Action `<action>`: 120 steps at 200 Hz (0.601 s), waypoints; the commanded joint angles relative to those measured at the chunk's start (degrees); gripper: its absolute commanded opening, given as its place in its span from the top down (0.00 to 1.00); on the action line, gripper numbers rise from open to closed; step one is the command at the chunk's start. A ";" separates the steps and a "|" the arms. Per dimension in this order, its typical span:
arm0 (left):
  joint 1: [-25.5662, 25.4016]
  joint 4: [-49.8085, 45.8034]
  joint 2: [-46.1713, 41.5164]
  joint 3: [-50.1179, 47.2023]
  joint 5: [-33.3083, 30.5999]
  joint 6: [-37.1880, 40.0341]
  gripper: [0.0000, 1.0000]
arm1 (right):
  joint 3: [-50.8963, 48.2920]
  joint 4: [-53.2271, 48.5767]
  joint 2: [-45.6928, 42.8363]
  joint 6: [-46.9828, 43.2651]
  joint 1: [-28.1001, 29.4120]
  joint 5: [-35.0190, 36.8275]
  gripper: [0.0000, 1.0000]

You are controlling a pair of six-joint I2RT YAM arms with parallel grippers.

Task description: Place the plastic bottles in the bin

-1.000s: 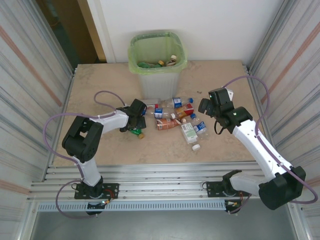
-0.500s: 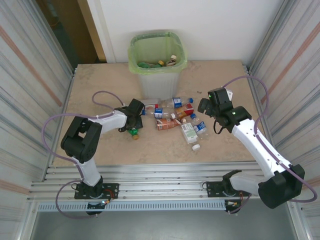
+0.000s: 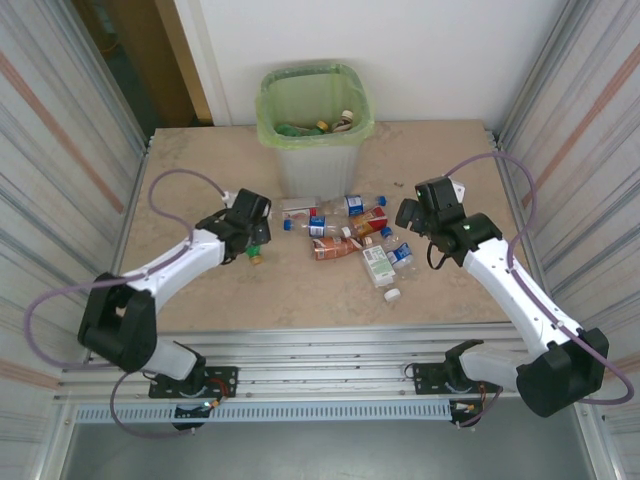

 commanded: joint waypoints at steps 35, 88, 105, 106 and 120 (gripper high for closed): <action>0.90 -1.25 -9.01 7.26 -1.97 10.61 0.46 | -1.55 -1.28 0.20 2.30 -0.35 0.30 0.02; 1.23 4.58 -8.02 18.33 6.44 23.56 0.46 | -2.36 -0.22 0.89 2.82 -0.35 -0.89 0.02; 1.55 7.12 -6.18 22.43 10.21 28.35 0.46 | -2.77 -0.07 1.05 3.19 -0.28 -1.19 0.02; 1.58 7.29 -6.10 22.67 10.35 28.60 0.46 | -2.78 -0.06 1.02 3.20 -0.27 -1.19 0.02; 2.03 9.83 -4.07 25.76 12.76 31.96 0.46 | -3.08 0.04 1.08 3.51 -0.26 -1.54 0.02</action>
